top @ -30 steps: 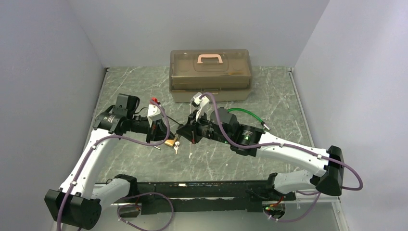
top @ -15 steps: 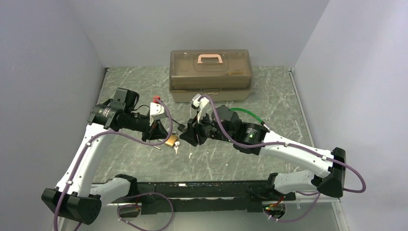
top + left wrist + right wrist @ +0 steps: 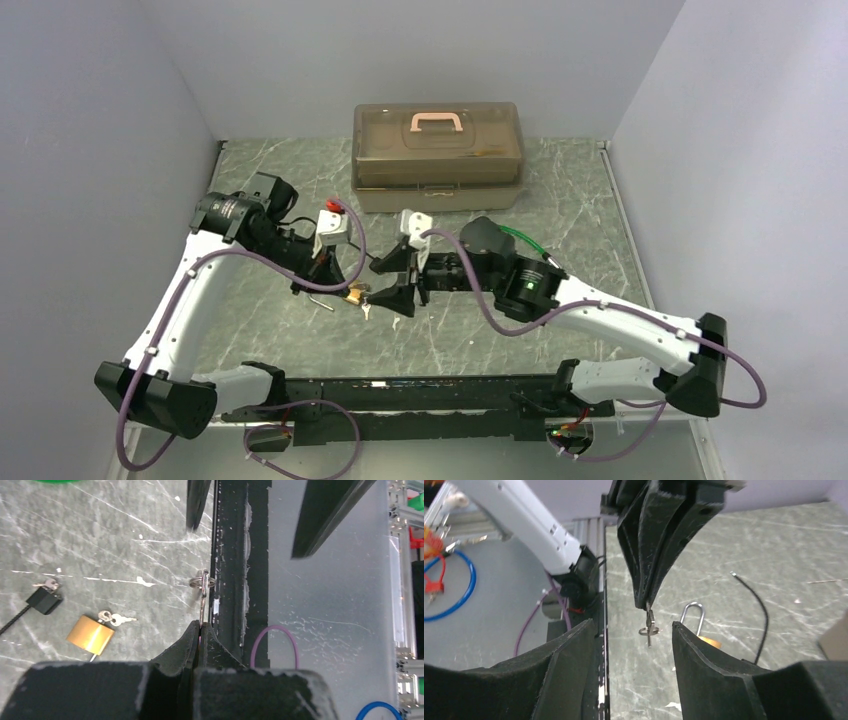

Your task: Unlock with the key

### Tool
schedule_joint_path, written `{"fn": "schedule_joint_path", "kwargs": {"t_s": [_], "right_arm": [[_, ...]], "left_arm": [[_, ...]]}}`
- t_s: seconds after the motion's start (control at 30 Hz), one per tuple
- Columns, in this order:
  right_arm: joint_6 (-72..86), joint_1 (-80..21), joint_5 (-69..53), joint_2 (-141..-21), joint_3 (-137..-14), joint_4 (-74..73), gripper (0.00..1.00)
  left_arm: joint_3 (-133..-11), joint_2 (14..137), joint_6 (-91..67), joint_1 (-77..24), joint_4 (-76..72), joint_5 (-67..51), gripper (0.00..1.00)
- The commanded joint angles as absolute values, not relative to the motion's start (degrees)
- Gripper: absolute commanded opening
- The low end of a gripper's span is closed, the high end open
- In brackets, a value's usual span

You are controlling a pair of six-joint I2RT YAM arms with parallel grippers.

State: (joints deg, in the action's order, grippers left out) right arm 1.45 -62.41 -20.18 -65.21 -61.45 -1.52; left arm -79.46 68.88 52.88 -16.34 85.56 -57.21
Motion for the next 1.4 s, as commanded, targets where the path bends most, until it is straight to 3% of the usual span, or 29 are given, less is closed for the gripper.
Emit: {"fn": "schedule_joint_path", "kwargs": {"t_s": [0.0,0.17,0.3,0.43,0.57,0.73,0.93,1.07,1.37], "right_arm": [[-2.87,-61.57,-30.51,-68.28,-64.11,0.7,0.61],[-0.69,-59.68,-30.14,-67.71,-64.43,0.34,0.57],[13.66,-53.44,-35.37,-67.42,-64.08,1.3,0.54],[27.32,-45.32,-46.04,-73.52,-67.64,0.73,0.47],[41.08,-42.83,-55.61,-79.42,-66.89,15.22,0.45],[50.05,-42.71,-59.8,-83.27,-66.73,25.71,0.44],[52.68,-43.61,-60.32,-85.3,-67.31,27.67,0.42],[44.85,-46.01,-58.31,-85.63,-71.12,17.52,0.45],[40.61,-48.08,-55.43,-85.12,-71.37,13.86,0.46]], "left_arm": [[-81.16,69.45,55.6,-17.65,89.91,-60.12,0.0],[-82.16,69.01,54.85,-18.8,89.76,-59.69,0.0],[-80.96,63.9,54.17,-19.23,83.69,-55.97,0.0],[-76.35,54.51,55.98,-24.53,71.64,-40.2,0.0],[-72.92,48.22,65.73,-29.65,66.78,-26.69,0.0],[-64.1,37.05,79.73,-36.65,48.89,-16.58,0.0],[-50.25,25.97,99.43,-41.05,31.13,-15.6,0.0],[-43.11,21.19,109.93,-41.5,22.01,-18.42,0.0],[-39.41,18.13,117.52,-41.98,20.0,-21.52,0.0]]}}
